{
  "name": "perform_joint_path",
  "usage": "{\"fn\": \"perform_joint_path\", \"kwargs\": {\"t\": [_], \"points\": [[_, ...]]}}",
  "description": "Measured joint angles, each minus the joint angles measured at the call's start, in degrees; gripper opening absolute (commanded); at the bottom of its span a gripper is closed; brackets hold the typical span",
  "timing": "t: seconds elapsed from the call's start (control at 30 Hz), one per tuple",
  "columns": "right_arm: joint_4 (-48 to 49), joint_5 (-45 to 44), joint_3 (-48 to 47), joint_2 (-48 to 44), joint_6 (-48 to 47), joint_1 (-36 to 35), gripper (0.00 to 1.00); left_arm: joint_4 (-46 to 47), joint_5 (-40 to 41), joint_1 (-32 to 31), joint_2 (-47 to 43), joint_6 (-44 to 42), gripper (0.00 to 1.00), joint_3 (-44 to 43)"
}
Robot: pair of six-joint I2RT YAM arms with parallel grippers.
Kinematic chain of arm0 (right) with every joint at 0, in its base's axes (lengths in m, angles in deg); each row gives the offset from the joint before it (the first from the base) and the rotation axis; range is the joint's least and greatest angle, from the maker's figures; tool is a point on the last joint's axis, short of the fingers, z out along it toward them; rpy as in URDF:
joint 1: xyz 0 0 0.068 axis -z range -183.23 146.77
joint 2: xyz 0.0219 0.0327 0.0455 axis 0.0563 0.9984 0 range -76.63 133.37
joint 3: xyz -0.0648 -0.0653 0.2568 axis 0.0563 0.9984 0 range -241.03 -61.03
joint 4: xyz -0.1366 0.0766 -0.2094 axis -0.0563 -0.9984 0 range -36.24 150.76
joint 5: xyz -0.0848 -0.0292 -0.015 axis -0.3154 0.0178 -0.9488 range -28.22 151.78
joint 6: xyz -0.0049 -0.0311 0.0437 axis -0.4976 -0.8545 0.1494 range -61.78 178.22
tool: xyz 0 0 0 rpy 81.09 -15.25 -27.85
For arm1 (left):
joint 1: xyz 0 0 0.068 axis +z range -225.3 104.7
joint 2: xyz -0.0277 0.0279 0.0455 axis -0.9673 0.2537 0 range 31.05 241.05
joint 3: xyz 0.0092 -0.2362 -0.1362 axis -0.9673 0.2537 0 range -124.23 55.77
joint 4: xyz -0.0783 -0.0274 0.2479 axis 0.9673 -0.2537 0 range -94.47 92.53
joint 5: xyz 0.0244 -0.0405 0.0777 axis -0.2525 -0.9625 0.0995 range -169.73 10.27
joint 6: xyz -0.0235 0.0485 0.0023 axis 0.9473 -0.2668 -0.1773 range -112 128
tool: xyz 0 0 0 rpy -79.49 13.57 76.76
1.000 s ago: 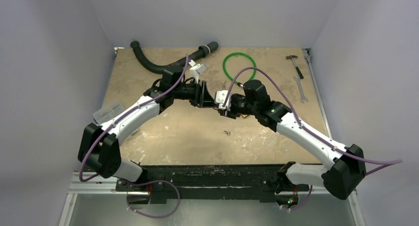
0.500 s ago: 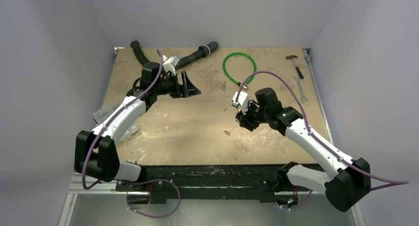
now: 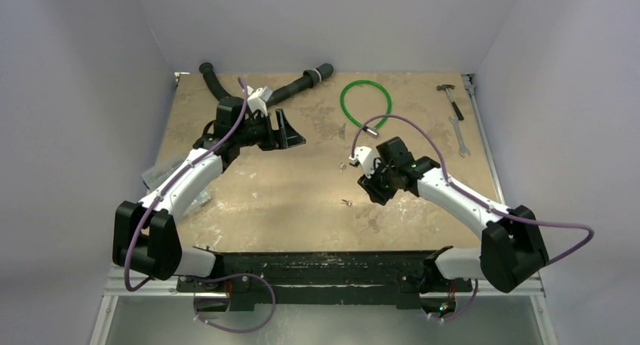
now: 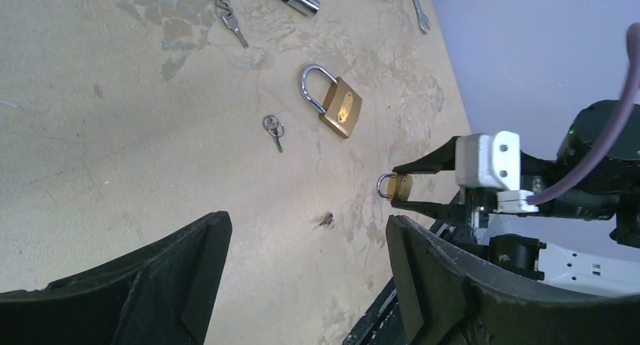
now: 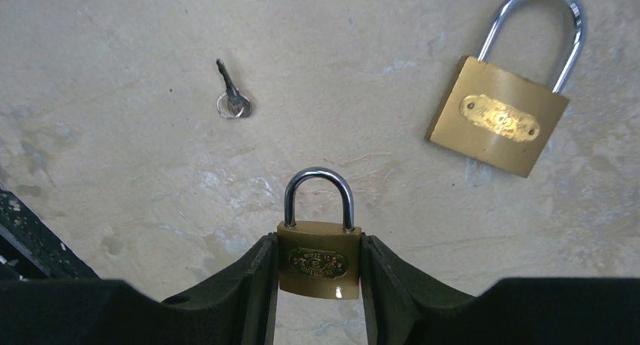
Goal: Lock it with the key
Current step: Place the lock at the center of the board.
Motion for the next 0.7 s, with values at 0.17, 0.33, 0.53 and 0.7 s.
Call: {"fn": "perform_joint_path", "kwargs": {"t": [0.17, 0.33, 0.53, 0.7], "points": [[0.9, -0.6, 1.7, 3.5, -1.6, 0.0, 0.19, 0.0, 0.4, 0.1, 0.0, 0.0, 0.8, 0.0], [2.3, -0.5, 3.2, 6.6, -2.6, 0.0, 0.22, 0.1, 0.8, 0.3, 0.1, 0.0, 0.8, 0.0], [4.2, -0.3, 4.0, 9.7, -3.4, 0.0, 0.38, 0.2, 1.0, 0.4, 1.5, 0.0, 0.8, -0.1], [4.8, 0.6, 4.0, 10.5, -3.8, 0.0, 0.57, 0.1, 1.2, 0.4, 2.3, 0.0, 0.82, -0.2]]}}
